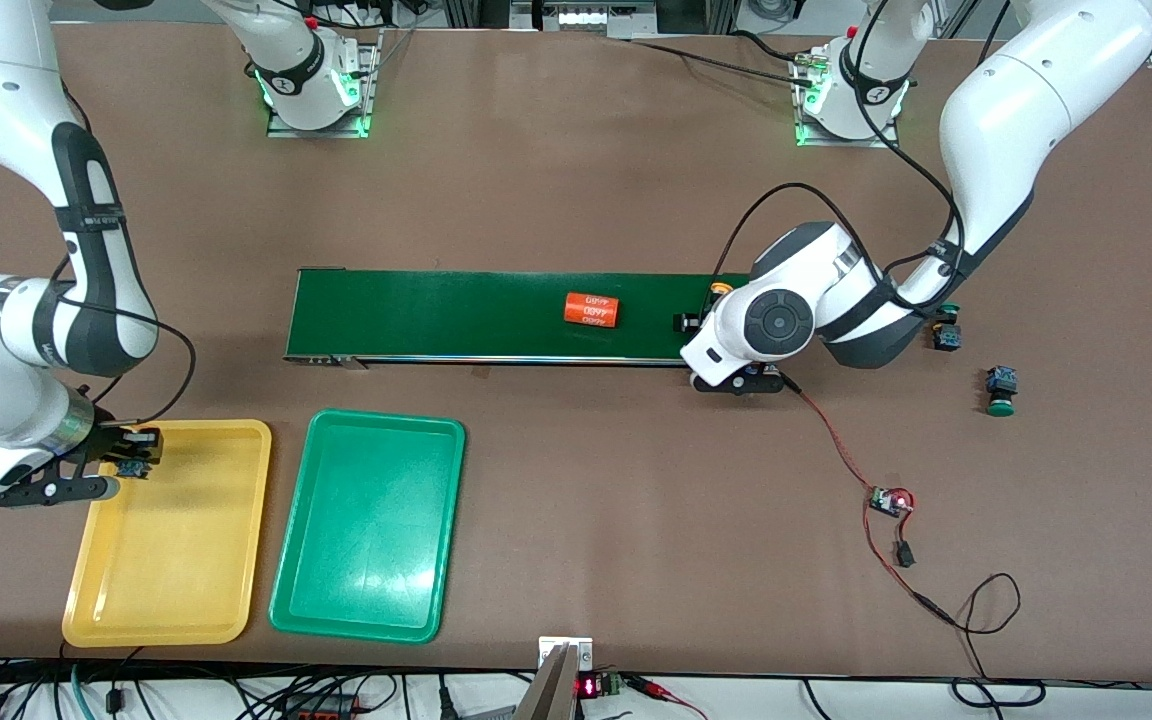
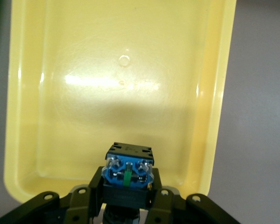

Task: Sort buttons by color to trays
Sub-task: 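Lower the button into the yellow tray while the left gripper places its button, then open the right gripper in the yellow tray and lift away, then grasp a green-capped button with the left gripper while the right gripper returns, then place the green button on the belt while the right gripper reaches the button, then grasp the orange button with the right gripper while the left gripper grasps a cylinder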

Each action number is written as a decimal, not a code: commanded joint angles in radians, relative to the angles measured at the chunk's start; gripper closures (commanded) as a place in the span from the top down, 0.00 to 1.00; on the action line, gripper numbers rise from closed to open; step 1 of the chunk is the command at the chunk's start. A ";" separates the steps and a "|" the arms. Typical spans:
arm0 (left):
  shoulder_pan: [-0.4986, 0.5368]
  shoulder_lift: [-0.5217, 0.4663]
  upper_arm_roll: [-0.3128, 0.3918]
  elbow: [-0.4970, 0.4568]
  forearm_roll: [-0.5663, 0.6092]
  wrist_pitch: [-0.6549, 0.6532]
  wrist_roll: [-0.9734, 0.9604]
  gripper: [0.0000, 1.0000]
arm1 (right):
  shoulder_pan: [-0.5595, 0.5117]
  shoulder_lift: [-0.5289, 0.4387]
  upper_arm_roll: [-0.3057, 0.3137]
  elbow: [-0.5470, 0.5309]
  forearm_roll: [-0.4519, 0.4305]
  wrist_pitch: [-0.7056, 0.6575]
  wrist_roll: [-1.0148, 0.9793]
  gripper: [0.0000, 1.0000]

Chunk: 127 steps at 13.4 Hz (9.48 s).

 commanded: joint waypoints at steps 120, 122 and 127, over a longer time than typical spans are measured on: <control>-0.261 -0.495 0.621 -0.239 -0.415 0.102 1.209 0.13 | 0.471 -0.117 0.362 -0.312 -0.076 0.000 1.175 0.50; -0.273 -0.496 0.593 -0.229 -0.447 0.101 1.355 0.13 | 0.470 -0.115 0.351 -0.312 -0.074 0.000 1.164 0.30; -0.360 -0.405 0.541 -0.230 -0.430 0.240 1.700 0.05 | 0.461 -0.152 0.321 -0.265 -0.059 -0.061 1.117 0.23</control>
